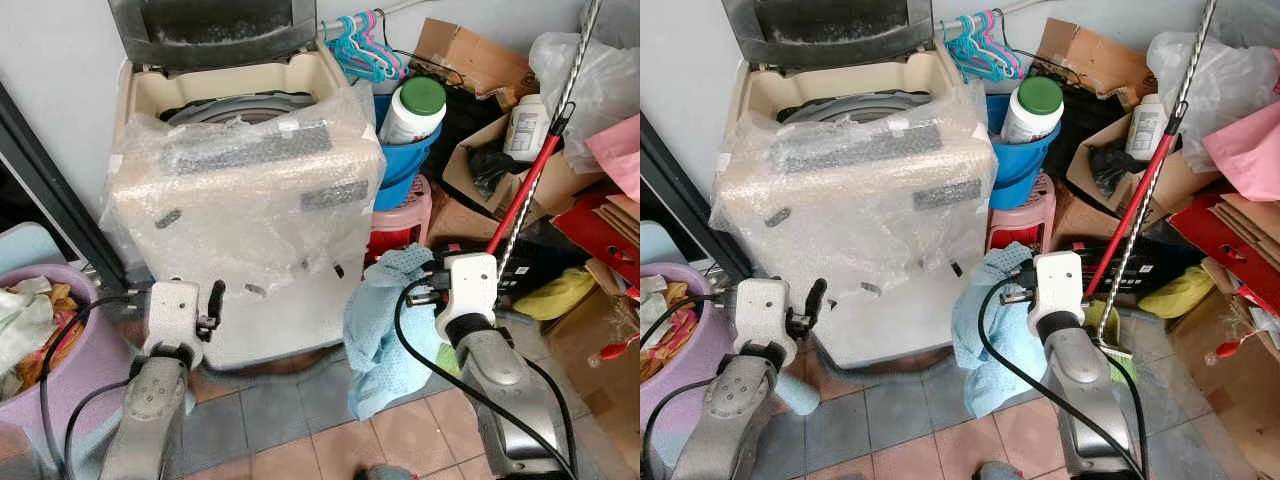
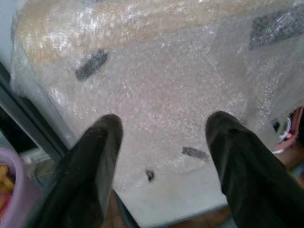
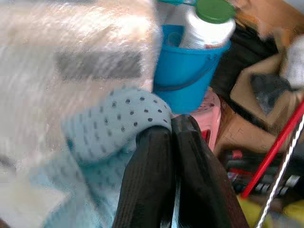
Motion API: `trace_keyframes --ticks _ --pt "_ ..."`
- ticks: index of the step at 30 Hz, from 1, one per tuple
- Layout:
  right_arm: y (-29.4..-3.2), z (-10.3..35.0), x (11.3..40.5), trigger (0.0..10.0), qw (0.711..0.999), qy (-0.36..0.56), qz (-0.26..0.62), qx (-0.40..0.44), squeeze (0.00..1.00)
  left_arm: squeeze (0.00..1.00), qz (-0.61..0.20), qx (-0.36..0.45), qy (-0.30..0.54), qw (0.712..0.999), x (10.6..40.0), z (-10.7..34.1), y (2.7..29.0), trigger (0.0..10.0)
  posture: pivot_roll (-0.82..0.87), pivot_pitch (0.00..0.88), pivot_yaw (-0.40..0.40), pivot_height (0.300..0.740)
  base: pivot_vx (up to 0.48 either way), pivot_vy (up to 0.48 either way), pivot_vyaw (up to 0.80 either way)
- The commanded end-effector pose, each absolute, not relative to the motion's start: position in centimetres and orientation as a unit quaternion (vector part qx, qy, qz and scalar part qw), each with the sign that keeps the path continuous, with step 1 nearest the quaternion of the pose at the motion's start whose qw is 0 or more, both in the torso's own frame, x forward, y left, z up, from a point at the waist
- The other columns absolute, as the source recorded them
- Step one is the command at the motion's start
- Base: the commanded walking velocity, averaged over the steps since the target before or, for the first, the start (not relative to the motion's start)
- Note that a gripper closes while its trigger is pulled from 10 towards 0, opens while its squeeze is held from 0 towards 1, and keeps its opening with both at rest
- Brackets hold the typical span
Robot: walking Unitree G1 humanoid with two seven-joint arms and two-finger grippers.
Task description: Clothes washing
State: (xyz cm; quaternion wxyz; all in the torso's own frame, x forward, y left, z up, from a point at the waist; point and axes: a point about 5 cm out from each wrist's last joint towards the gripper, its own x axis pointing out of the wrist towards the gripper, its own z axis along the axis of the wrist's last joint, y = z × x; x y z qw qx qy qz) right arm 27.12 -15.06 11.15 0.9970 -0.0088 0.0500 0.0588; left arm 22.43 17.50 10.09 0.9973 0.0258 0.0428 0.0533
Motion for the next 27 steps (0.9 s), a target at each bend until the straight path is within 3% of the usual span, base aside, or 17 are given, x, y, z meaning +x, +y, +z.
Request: trace_keyframes --ticks 1,6,23,27 --pt "-14.7 13.9 28.1 10.0 0.997 0.005 0.071 0.007 0.0 0.0 0.07 0.021 -0.006 0.997 22.6 12.7 17.5 10.0 0.0 0.015 0.002 0.74 0.0 0.0 0.0" --pt "-15.5 14.0 28.2 10.0 0.997 0.002 0.07 0.024 0.0 0.0 0.101 0.051 0.009 0.994 22.9 12.5 17.9 10.0 0.0 0.017 0.004 0.74 0.0 0.0 0.0" --pt "-14.6 16.8 29.1 10.0 0.99 -0.054 0.128 0.004 0.0 0.0 0.1 0.036 0.025 0.994 22.4 13.0 17.9 10.0 0.0 0.019 0.014 0.74 0.0 0.0 0.77" --pt "-14.2 17.1 29.1 10.0 0.989 -0.059 0.135 0.006 0.0 0.0 0.098 0.036 0.024 0.994 22.4 13.0 17.9 10.0 0.0 0.016 0.015 0.74 0.282 0.0 0.38"
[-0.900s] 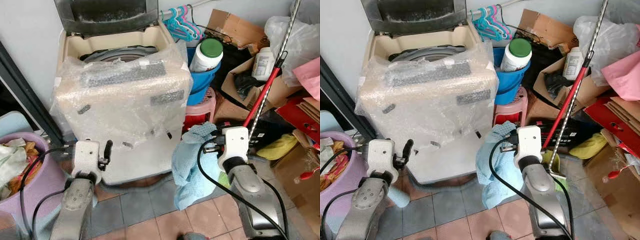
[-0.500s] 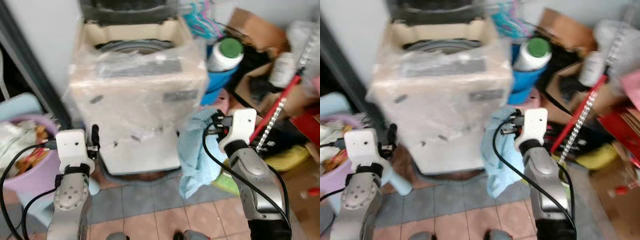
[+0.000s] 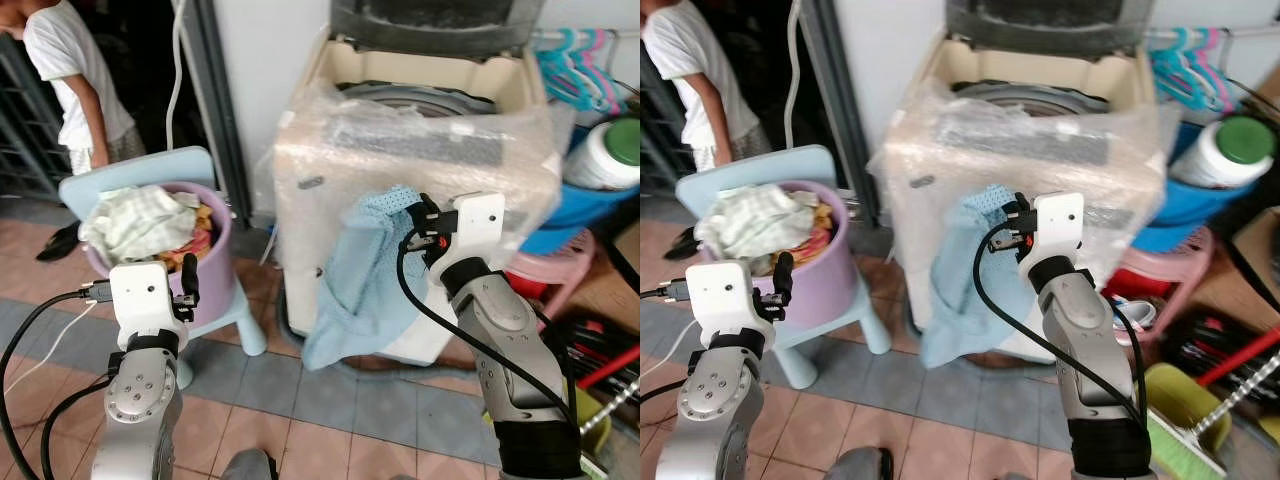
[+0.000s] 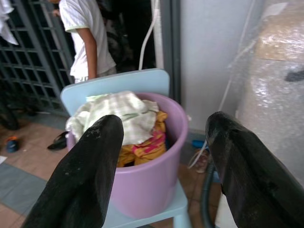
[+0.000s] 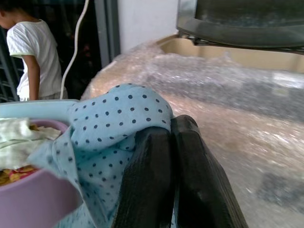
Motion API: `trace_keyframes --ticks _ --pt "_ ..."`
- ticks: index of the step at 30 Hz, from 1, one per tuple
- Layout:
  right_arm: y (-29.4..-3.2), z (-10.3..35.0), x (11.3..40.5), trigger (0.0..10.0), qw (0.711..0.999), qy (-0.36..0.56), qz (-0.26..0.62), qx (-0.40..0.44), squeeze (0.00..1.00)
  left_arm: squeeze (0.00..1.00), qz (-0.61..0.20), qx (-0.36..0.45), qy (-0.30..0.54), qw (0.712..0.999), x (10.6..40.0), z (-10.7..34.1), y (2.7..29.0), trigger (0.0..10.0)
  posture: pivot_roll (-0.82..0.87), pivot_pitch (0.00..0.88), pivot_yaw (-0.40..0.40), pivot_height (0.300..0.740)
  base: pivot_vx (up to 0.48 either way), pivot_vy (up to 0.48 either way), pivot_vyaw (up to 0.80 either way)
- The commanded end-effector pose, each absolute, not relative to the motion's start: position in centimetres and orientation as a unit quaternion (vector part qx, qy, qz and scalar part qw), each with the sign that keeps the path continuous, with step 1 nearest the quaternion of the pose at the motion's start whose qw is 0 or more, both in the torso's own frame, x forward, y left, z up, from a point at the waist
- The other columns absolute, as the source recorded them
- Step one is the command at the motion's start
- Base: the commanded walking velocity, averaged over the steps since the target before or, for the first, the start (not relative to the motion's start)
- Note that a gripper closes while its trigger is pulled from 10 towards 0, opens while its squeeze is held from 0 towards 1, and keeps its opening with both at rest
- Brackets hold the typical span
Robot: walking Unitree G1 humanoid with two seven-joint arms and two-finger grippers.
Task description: Clothes washing
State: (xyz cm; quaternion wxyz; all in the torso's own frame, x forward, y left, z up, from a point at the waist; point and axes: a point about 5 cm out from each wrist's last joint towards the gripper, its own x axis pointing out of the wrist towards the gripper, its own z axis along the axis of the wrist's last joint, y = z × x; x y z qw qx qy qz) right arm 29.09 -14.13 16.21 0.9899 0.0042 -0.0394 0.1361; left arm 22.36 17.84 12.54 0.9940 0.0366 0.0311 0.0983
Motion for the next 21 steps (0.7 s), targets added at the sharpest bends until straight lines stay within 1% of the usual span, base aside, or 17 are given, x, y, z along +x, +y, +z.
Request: trace_keyframes --ticks 1,8,12,15,18,21 --pt "-14.2 17.1 29.2 10.0 0.989 -0.06 0.137 0.004 0.0 0.0 0.097 0.036 0.025 0.994 22.4 13.0 17.9 10.0 -0.01 0.015 0.015 0.74 0.3 0.0 0.0" --pt "-14.5 17.6 29.8 10.0 0.989 -0.067 0.133 -0.004 0.0 0.0 0.092 0.034 0.024 0.995 22.4 13.0 17.7 10.0 -0.01 0.016 0.009 0.74 0.335 0.0 0.0" --pt "-14.3 17.7 29.9 10.0 0.987 -0.069 0.145 -0.01 0.0 0.0 0.093 0.032 0.025 0.995 22.4 12.9 17.7 10.0 -0.01 0.016 0.007 0.74 0.344 0.0 0.0" --pt "-13.2 18.9 30.6 10.0 0.975 -0.094 0.198 -0.042 0.0 0.0 0.092 0.031 0.027 0.995 22.5 12.9 17.6 10.0 -0.01 0.014 0.006 0.74 0.326 0.0 0.0" --pt "-12.9 19.8 31.1 10.0 0.969 -0.107 0.217 -0.048 0.0 0.0 0.092 0.031 0.027 0.995 22.5 12.8 17.5 10.0 -0.01 0.013 0.004 0.74 0.321 0.0 0.0" --pt "-12.0 21.9 32.2 10.0 0.951 -0.126 0.276 -0.062 0.0 0.0 0.096 0.031 0.031 0.994 22.6 12.7 17.5 10.0 -0.01 0.008 -0.003 0.74 0.0 0.0 0.0"
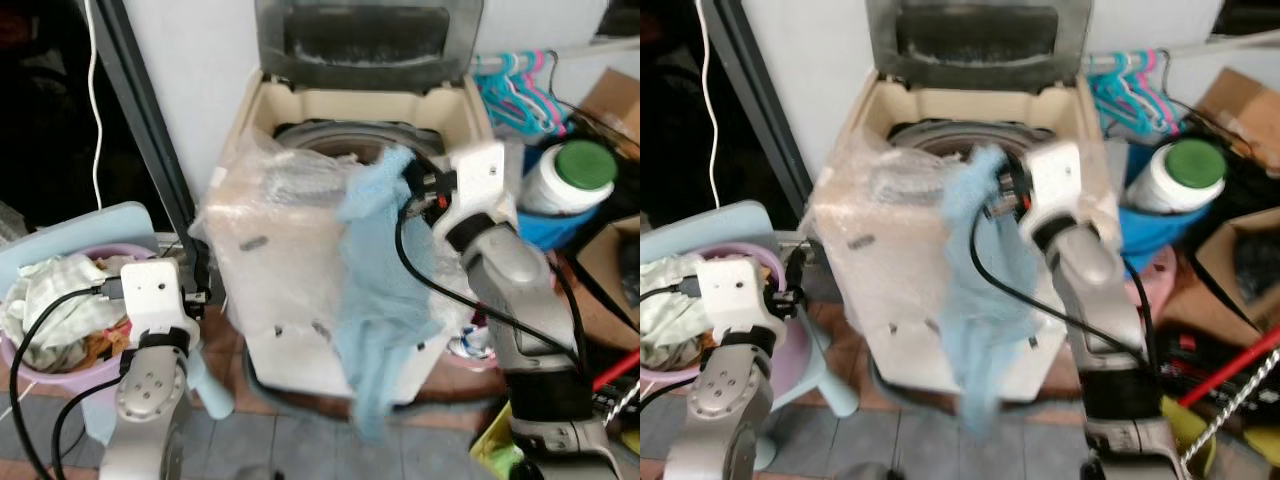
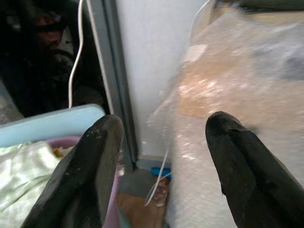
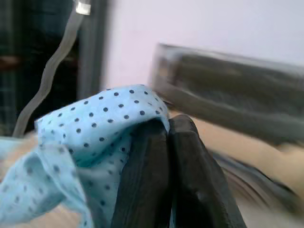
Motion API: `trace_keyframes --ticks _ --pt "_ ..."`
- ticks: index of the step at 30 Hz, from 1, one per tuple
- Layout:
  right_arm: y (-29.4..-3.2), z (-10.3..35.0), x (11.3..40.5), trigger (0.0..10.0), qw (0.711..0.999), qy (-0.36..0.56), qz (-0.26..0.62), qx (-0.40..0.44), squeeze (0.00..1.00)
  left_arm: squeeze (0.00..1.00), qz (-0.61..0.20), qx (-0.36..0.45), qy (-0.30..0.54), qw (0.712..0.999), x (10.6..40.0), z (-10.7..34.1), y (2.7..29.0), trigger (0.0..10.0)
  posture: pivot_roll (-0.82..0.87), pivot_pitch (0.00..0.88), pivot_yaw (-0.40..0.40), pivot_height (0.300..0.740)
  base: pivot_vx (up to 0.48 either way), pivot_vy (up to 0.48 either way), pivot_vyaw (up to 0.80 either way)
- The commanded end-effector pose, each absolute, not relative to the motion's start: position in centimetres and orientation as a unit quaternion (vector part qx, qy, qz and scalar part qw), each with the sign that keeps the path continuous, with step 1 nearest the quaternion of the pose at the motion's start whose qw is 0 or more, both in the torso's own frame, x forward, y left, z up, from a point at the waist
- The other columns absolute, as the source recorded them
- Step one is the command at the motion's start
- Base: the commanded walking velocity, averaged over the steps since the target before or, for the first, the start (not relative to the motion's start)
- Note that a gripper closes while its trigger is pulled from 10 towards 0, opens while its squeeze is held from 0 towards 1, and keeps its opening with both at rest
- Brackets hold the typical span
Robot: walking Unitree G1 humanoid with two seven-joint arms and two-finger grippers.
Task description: Clothes washing
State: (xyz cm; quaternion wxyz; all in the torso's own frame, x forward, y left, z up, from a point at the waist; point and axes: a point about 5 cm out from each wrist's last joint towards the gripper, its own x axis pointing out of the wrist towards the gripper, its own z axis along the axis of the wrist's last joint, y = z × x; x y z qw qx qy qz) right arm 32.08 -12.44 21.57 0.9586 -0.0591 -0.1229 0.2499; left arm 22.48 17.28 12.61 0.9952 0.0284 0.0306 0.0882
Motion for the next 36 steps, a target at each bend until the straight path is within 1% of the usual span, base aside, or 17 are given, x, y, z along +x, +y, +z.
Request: trace_keyframes --ticks 1,5,7,10,11,12,13,15,16,17,19,22,23,26,27,28,36 --pt "-11.7 22.3 32.4 10.0 0.945 -0.129 0.293 -0.068 0.0 0.0 0.098 0.031 0.032 0.994 22.6 12.7 17.5 10.0 -0.01 0.006 -0.005 0.74 0.0 0.0 0.0" --pt "-10.1 24.1 33.1 10.0 0.913 -0.143 0.374 -0.082 0.0 0.0 0.104 0.031 0.034 0.994 22.8 12.5 17.3 10.0 -0.01 0.0 -0.015 0.74 0.0 0.0 0.0" --pt "-8.9 26.6 34.3 10.0 0.884 -0.148 0.438 -0.073 0.0 0.0 0.105 0.03 0.034 0.993 23.1 12.5 17.2 10.0 -0.01 0.0 -0.021 0.74 0.0 0.0 0.0" --pt "-9.0 29.7 36.3 10.0 0.884 -0.177 0.422 -0.099 0.0 0.0 0.105 0.03 0.033 0.993 23.4 12.4 17.1 10.0 -0.02 0.001 -0.022 0.74 0.0 0.0 0.0" --pt "-10.1 33.6 38.4 10.0 0.911 -0.209 0.347 -0.08 0.0 0.0 0.106 0.028 0.031 0.993 23.5 12.5 17.0 10.0 -0.01 0.0 -0.027 0.74 0.0 0.0 0.0" --pt "-11.4 36.1 39.2 10.0 0.928 -0.234 0.283 -0.06 0.0 0.0 0.109 0.027 0.03 0.993 23.5 12.5 17.0 10.0 -0.01 0.0 -0.03 0.74 0.0 0.0 0.0" --pt "-14.0 40.1 39.8 10.0 0.945 -0.28 0.166 -0.024 0.0 0.0 0.115 0.027 0.028 0.993 23.5 12.5 17.0 10.0 -0.01 0.0 -0.039 0.74 0.0 0.0 0.0" --pt "-15.8 41.9 39.5 10.0 0.946 -0.307 0.103 -0.02 0.0 0.0 0.12 0.027 0.027 0.992 23.4 12.5 17.0 10.0 -0.01 0.0 -0.047 0.74 0.0 0.0 0.0" --pt "-17.7 43.0 39.0 10.0 0.94 -0.335 0.048 -0.045 0.0 0.0 0.127 0.026 0.028 0.991 23.3 12.5 17.0 10.0 0.0 0.0 -0.05 0.74 0.0 0.0 0.0" --pt "-18.3 42.9 38.9 10.0 0.94 -0.337 0.031 -0.054 0.0 0.0 0.131 0.026 0.028 0.991 23.2 12.4 17.1 10.0 -0.01 0.0 -0.05 0.74 0.0 0.0 0.0" --pt "-18.7 40.1 39.6 10.0 0.95 -0.303 0.034 -0.072 0.0 0.0 0.136 0.026 0.031 0.99 23.1 12.3 17.1 10.0 -0.01 0.0 -0.049 0.74 0.0 0.0 0.0" --pt "-18.1 34.2 40.6 10.0 0.967 -0.234 0.07 -0.072 0.0 0.0 0.132 0.028 0.03 0.99 23.1 12.3 17.0 10.0 -0.01 0.0 -0.04 0.74 0.0 0.0 0.0" --pt "-17.5 30.8 40.6 10.0 0.973 -0.2 0.097 -0.068 0.0 0.0 0.132 0.029 0.03 0.99 23.2 12.4 17.0 10.0 -0.01 0.001 -0.035 0.74 0.0 0.0 0.0" --pt "-16.2 27.0 39.5 10.0 0.974 -0.167 0.146 -0.048 0.0 0.0 0.136 0.03 0.032 0.99 23.3 12.4 17.1 10.0 -0.02 0.004 -0.025 0.74 0.0 0.0 0.0" --pt "-15.5 25.9 38.7 10.0 0.97 -0.161 0.173 -0.047 0.36 0.0 0.143 0.032 0.035 0.989 23.4 12.3 17.1 10.0 -0.02 0.004 -0.023 0.74 0.0 0.0 0.0" --pt "-15.0 25.2 38.0 10.0 0.967 -0.16 0.191 -0.051 1.0 0.0 0.149 0.031 0.038 0.988 23.5 12.2 17.1 10.0 -0.02 0.003 -0.02 0.74 0.0 0.0 0.0" --pt "-12.9 23.3 35.4 10.0 0.939 -0.142 0.3 -0.086 1.0 0.0 0.149 0.026 0.037 0.988 23.7 12.3 17.1 10.0 -0.02 0.0 -0.001 0.74 0.0 0.0 0.0"
